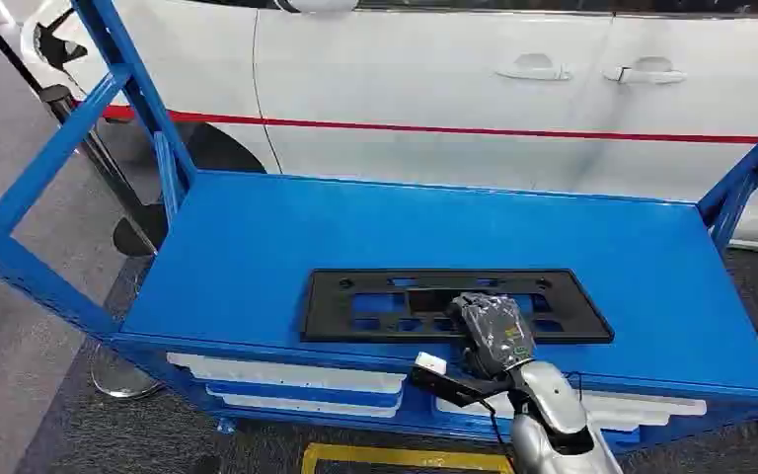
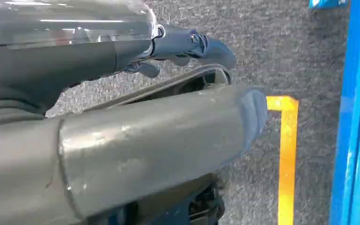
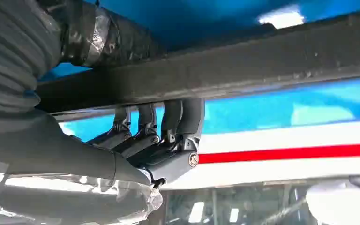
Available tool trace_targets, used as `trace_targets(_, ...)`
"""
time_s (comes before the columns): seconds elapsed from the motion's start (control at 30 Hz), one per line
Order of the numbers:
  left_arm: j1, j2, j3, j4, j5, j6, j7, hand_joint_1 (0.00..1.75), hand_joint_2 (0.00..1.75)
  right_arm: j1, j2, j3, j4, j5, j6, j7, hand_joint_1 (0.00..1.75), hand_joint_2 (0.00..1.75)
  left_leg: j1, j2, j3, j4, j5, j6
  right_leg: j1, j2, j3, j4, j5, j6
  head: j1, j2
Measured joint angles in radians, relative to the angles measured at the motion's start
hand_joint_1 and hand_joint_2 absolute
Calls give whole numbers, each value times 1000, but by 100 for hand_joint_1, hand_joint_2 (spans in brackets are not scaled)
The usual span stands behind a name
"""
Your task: Take the parts from the cabinet and place them on the table.
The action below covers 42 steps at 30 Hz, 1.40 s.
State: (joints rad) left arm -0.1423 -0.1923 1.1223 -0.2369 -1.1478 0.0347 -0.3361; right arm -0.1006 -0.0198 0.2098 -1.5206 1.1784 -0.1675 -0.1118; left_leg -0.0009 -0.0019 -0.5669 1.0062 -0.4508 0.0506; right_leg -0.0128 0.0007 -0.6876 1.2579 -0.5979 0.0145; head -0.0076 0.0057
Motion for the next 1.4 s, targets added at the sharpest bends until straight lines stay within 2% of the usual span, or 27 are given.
trace_targets(0.03, 2, 0, 0, 0, 5, 1, -5, 0, 0, 12, 2, -3, -20, -2, -7, -3, 175, 175, -2, 0, -1, 1, -1, 1, 0, 0, -27, 56, -16, 1, 0, 0)
trace_targets(0.07, 4, 0, 0, 0, 7, 1, -9, 0, 0, 23, 6, -6, -39, -8, -11, -6, 175, 175, -3, -1, -2, 4, -2, 2, 0, 0, -35, 71, -8, 2, 0, 0)
trace_targets(0.1, 7, 0, 0, 0, 11, 1, -14, 0, 0, 30, 8, -8, -73, -19, -13, -8, 175, 175, -3, -2, -2, 8, -5, 2, -1, 0, -23, 41, 23, 2, 0, 0)
trace_targets(0.17, 11, 0, 1, 0, 15, 1, -16, 0, 0, 35, 9, -14, -130, -32, -11, -14, 175, 175, -1, -2, -1, 19, -14, -3, -3, -1, 45, -102, 111, 2, 0, 0)
trace_targets(0.2, 13, 0, 1, 0, 15, 1, -16, 0, 0, 34, 9, -16, -160, -37, -10, -15, 175, 175, -1, -2, -2, 28, -21, -8, -3, -1, 73, -173, 128, 0, 0, 0)
trace_targets(0.23, 13, 1, 1, 0, 15, 1, -16, 0, 0, 34, 9, -18, -180, -40, -9, -16, 175, 175, -11, -2, -12, 43, -28, -16, -1, -1, 80, -188, 116, -2, 1, 0)
trace_targets(0.4, 16, 3, 1, 0, 16, 2, -18, 0, 0, 41, 7, -23, -262, -49, -8, -22, 175, 175, -5, -2, -19, 56, -43, -33, -2, 2, 76, -190, 119, -31, 0, 0)
trace_targets(0.43, 15, 3, 1, 0, 17, 1, -21, 0, 0, 41, 6, -23, -275, -60, -10, -23, 175, 175, -4, -1, -36, 94, -70, -39, -2, 1, 76, -190, 119, -34, 0, 0)
trace_targets(0.5, 15, 3, 1, 0, 18, -1, -29, 0, 0, 41, 6, -27, -303, -106, -9, -31, 175, 175, 2, -1, -107, 245, -142, -49, 0, 0, 76, -190, 118, -37, 0, 0)
trace_targets(0.53, 16, 3, 1, 0, 18, -1, -31, 0, 175, 41, 6, -31, -313, -128, -8, -35, 175, 175, 3, -1, -138, 305, -162, -50, 2, 0, 76, -190, 117, -39, 0, 0)
trace_targets(0.57, 17, 3, 1, 0, 18, -1, -31, 0, 175, 41, 6, -35, -324, -143, -7, -38, 175, 175, 3, -1, -158, 339, -160, -49, 3, 0, 77, -190, 116, -39, 0, 0)
trace_targets(0.6, 18, 3, 1, 0, 18, -1, -32, 0, 175, 41, 5, -38, -335, -150, -7, -40, 175, 175, 2, -1, -152, 322, -136, -45, 4, 1, 78, -190, 116, -40, 0, 0)
trace_targets(0.63, 17, 3, 1, 0, 18, -1, -32, 0, 175, 40, 5, -40, -345, -154, -7, -41, 175, 175, 2, -1, -133, 277, -102, -40, 6, 2, 79, -190, 115, -41, 0, 0)
trace_targets(0.7, 14, 4, 1, 0, 18, -1, -32, 0, 175, 39, 4, -44, -368, -159, -7, -43, 175, 175, -10, -1, -44, 86, -5, -17, 6, 2, 84, -191, 115, -40, 0, 0)
trace_targets(0.77, 12, 10, 1, 0, 17, 0, -33, 0, 175, 38, 3, -50, -382, -169, -7, -43, 175, 175, -21, -2, -18, 28, -14, -3, 3, 3, 81, -194, 118, -34, 0, 0)
trace_targets(0.87, 13, 10, 1, 0, 16, 1, -34, 0, 175, 39, 3, -53, -397, -192, -8, -52, 175, 175, -27, -3, -13, 6, -2, 9, -2, 1, 86, -211, 127, -17, 0, 0)
trace_targets(0.9, 14, 8, 1, 0, 16, 2, -36, 0, 175, 39, 2, -56, -407, -207, -9, -58, 175, 175, -12, 0, 2, -21, 13, 6, 0, 1, 87, -203, 119, -17, 0, 0)
trace_targets(0.97, 10, 8, 1, 0, 16, 2, -39, 0, 175, 34, -3, -64, -417, -242, -10, -66, 175, 175, -14, 2, 9, -33, 18, 13, 0, 2, 52, -129, 66, -12, 1, 0)
trace_targets(1.03, 9, 8, 1, 0, 16, 3, -42, 0, 175, 39, -3, -75, -425, -279, -10, -75, 175, 175, -14, 2, 7, -30, 16, 13, -4, 2, -20, 18, 1, -3, 0, 0)
trace_targets(1.07, 10, 8, 1, 0, 16, 3, -42, 0, 175, 41, -3, -79, -429, -288, -11, -77, 175, 175, -14, 2, 7, -27, 14, 13, -6, 1, -40, 55, -3, 2, 0, 0)
trace_targets(1.1, 11, 8, 1, 0, 16, 3, -43, 0, 175, 41, -3, -81, -432, -293, -10, -78, 175, 175, -12, 2, 7, -23, 12, 11, -9, 1, -39, 49, 12, 7, 0, 0)
trace_targets(1.13, 11, 8, 1, 0, 16, 3, -43, 0, 175, 41, -3, -85, -436, -298, -11, -78, 175, 175, -9, 1, 6, -16, 7, 6, -15, 0, -14, -1, 53, 14, 0, 0)
trace_targets(1.2, 12, 6, 1, 0, 16, 2, -50, 0, 175, 41, -3, -91, -445, -315, -18, -85, 175, 175, 0, -1, 1, 12, -9, -8, -24, -2, 65, -150, 129, 26, 0, 0)
trace_targets(1.23, 11, 6, 1, 0, 17, 1, -53, 0, 175, 40, -3, -95, -451, -325, -27, -91, 175, 175, -3, -2, -10, 28, -19, -17, -19, 2, 74, -171, 104, 24, 2, 0)
trace_targets(1.27, 8, 6, 1, 0, 18, 0, -53, 0, 175, 41, -2, -97, -461, -330, -31, -93, 175, 175, -5, -3, -16, 48, -28, -23, -19, 11, 70, -176, 112, 4, -3, 0)
trace_targets(1.33, 9, 6, 1, 0, 18, 0, -56, 0, 175, 47, -2, -99, -466, -333, -31, -96, 175, 175, -4, -4, -15, 40, -26, -28, -11, 10, 68, -172, 109, -9, -2, 0)
trace_targets(1.4, 10, 6, 1, 0, 18, -3, -63, 0, 175, 47, 1, -102, -475, -350, -34, -99, 175, 175, 2, -3, -21, 50, -33, -34, -16, 9, 68, -177, 115, -21, -2, 0)
